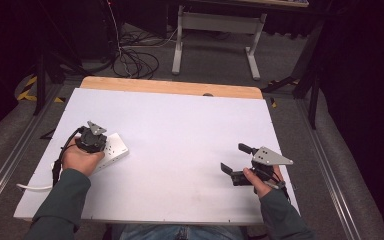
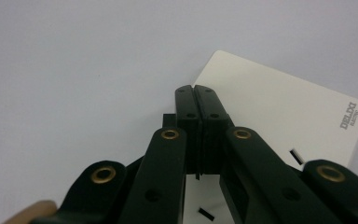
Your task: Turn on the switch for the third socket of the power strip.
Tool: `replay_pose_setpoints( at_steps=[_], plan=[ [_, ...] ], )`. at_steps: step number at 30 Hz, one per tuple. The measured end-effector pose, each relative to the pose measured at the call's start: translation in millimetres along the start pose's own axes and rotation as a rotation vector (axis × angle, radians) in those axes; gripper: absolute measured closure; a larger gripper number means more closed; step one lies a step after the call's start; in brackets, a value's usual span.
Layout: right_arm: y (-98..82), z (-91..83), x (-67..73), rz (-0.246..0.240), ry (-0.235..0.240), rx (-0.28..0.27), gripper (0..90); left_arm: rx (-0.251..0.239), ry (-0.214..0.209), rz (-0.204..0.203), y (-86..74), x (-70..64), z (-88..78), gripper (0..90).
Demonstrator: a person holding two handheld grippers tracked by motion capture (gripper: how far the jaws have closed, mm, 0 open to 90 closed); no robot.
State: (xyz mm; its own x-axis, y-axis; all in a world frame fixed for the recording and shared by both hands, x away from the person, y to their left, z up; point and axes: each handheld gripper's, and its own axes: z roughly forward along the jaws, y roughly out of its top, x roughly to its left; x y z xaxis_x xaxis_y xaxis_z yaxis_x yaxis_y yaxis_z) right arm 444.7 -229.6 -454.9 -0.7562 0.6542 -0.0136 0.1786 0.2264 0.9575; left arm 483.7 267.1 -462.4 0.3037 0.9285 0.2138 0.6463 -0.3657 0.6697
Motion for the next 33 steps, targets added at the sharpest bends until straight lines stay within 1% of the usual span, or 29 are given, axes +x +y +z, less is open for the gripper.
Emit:
replay_pose_setpoints(
  at_steps=[5, 8, 13, 24, 27, 30, 33],
  plan=[
    [-0.2, -0.9, -0.3, 0.002, -0.004, 0.001, 4.3, 0.001, 0.001, -0.002, -0.3, 0.5, 0.1, 89.7],
    [-0.2, -0.9, -0.4, 0.000, -0.003, 0.000, 4.4, 0.003, -0.001, 0.010, -0.1, 0.4, -0.2, 89.8],
    [-0.1, -0.8, 0.1, 0.002, -0.002, 0.001, 4.3, 0.005, -0.006, 0.004, -0.3, 0.4, -0.5, 89.9],
    [0.2, -1.3, 0.2, 0.004, -0.002, -0.003, 4.3, 0.008, -0.014, 0.008, -0.4, -1.2, -1.1, 89.9],
    [0.1, -1.1, 0.2, -0.001, 0.001, -0.002, 4.3, 0.009, -0.013, 0.005, -0.2, -1.3, -1.1, 89.9],
    [0.1, -1.2, 0.2, -0.002, 0.001, -0.002, 4.3, 0.013, -0.018, -0.007, -0.3, -0.6, -1.8, 89.9],
    [0.0, -1.3, 0.0, 0.001, -0.002, 0.000, 4.3, 0.015, -0.016, -0.008, -0.1, -0.9, -1.9, 89.9]
  ],
)
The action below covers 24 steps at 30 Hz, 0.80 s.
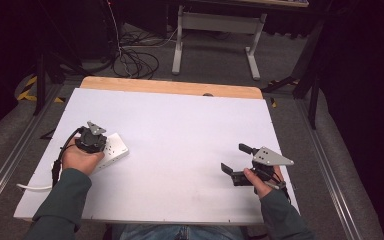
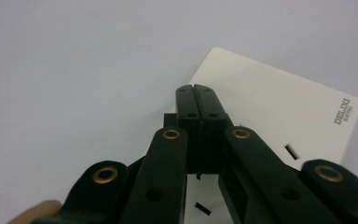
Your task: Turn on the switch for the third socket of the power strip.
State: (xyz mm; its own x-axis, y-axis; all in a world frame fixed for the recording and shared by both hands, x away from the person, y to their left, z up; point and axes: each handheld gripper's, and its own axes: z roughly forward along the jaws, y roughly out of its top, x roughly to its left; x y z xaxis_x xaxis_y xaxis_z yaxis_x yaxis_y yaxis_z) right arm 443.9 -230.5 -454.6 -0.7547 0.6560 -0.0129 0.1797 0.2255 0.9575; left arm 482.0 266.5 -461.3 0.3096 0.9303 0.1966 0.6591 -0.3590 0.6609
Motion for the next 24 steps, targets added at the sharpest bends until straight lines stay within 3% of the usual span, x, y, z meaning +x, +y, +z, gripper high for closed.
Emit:
replay_pose_setpoints(
  at_steps=[24],
  plan=[
    [-0.7, 1.0, 0.3, -0.015, -0.001, 0.013, 4.3, 0.022, -0.014, -0.042, -0.7, 0.5, -2.0, 90.0]
  ],
)
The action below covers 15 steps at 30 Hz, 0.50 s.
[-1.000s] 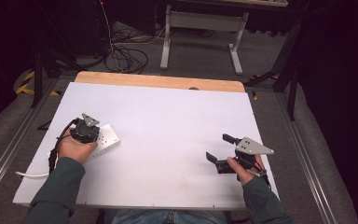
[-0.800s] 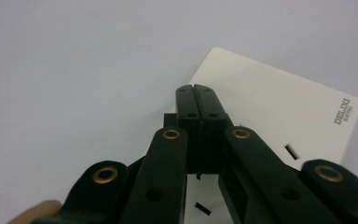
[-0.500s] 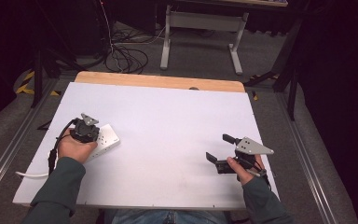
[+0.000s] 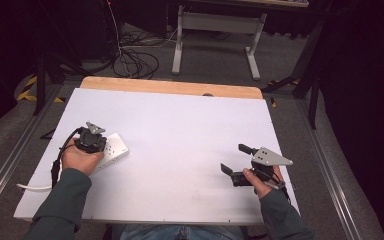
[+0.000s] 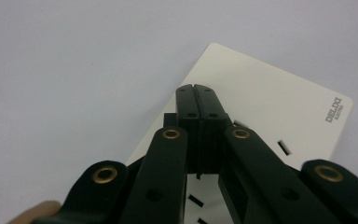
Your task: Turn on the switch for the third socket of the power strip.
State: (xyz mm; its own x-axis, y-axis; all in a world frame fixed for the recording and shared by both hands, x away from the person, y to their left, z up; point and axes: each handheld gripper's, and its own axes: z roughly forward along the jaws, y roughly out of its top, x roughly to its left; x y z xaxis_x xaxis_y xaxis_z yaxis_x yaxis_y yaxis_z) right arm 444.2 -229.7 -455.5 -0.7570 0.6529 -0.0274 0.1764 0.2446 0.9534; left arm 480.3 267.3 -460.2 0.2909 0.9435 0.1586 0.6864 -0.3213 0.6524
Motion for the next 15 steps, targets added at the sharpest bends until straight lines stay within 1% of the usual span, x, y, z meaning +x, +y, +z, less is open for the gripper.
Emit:
replay_pose_setpoints(
  at_steps=[2, 4, 6, 15],
  plan=[
    [0.0, 0.0, 0.0, -0.001, 0.000, 0.000, 4.4, 0.006, 0.002, -0.005, -0.8, 1.4, -0.9, 90.0],
    [0.0, 0.0, 0.0, 0.000, 0.000, 0.001, 4.4, -0.002, -0.004, -0.014, -1.7, 2.5, -0.7, 89.9],
    [0.1, 0.2, 0.4, 0.000, 0.001, -0.001, 4.4, -0.008, 0.007, -0.002, -2.3, 1.9, 0.0, 89.9],
    [0.2, 0.9, 0.3, 0.000, 0.003, -0.001, 4.4, -0.012, -0.003, -0.012, -3.1, 3.3, -0.3, 89.9]
  ],
)
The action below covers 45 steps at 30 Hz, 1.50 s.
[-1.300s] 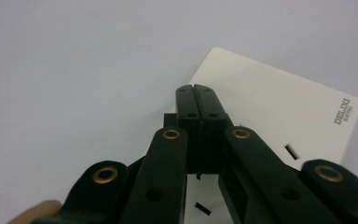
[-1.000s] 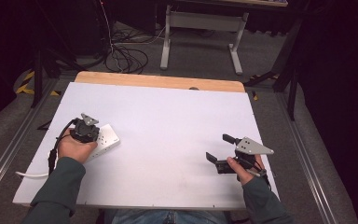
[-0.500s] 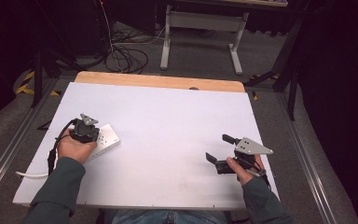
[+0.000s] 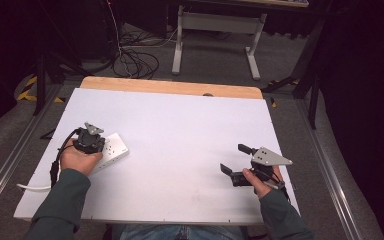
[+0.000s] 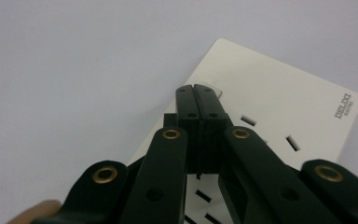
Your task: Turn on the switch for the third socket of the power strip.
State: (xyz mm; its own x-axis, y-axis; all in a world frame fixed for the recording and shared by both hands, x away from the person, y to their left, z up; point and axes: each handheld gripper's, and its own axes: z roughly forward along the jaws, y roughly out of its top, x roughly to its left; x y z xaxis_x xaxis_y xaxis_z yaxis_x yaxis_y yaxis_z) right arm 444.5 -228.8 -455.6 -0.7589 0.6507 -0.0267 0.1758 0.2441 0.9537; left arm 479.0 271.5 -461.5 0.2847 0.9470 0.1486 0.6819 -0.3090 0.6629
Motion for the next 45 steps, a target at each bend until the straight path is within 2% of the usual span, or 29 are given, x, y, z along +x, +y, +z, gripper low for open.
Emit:
replay_pose_setpoints(
  at_steps=[15, 19, 24, 31, 36, 40, 45],
  plan=[
    [-1.1, -5.4, 0.4, 0.006, -0.012, -0.001, 4.3, -0.008, -0.006, -0.001, 0.8, 1.5, 1.4, 89.9],
    [-0.9, -5.0, -0.1, 0.005, -0.009, -0.004, 4.4, -0.010, 0.006, -0.003, 0.5, 0.1, 1.2, 89.9],
    [-0.2, -4.4, 0.0, 0.006, -0.007, -0.004, 4.3, -0.019, -0.018, -0.033, -0.5, 0.9, -0.3, 89.8],
    [0.2, -3.8, 0.1, 0.007, -0.007, -0.004, 4.3, -0.107, -0.027, -0.098, -0.2, 4.8, -10.3, 89.9],
    [0.4, -3.9, -0.1, 0.009, -0.007, -0.006, 4.4, -0.176, -0.038, -0.122, -0.7, 7.0, -18.7, 89.8],
    [0.8, -3.8, -0.2, 0.008, -0.006, -0.005, 4.3, -0.267, -0.063, -0.144, -2.2, 7.4, -29.3, 89.8],
    [1.2, -3.4, -0.3, 0.010, -0.003, -0.010, 4.3, -0.366, -0.068, -0.168, -7.1, 10.0, -44.3, 89.8]
  ],
)
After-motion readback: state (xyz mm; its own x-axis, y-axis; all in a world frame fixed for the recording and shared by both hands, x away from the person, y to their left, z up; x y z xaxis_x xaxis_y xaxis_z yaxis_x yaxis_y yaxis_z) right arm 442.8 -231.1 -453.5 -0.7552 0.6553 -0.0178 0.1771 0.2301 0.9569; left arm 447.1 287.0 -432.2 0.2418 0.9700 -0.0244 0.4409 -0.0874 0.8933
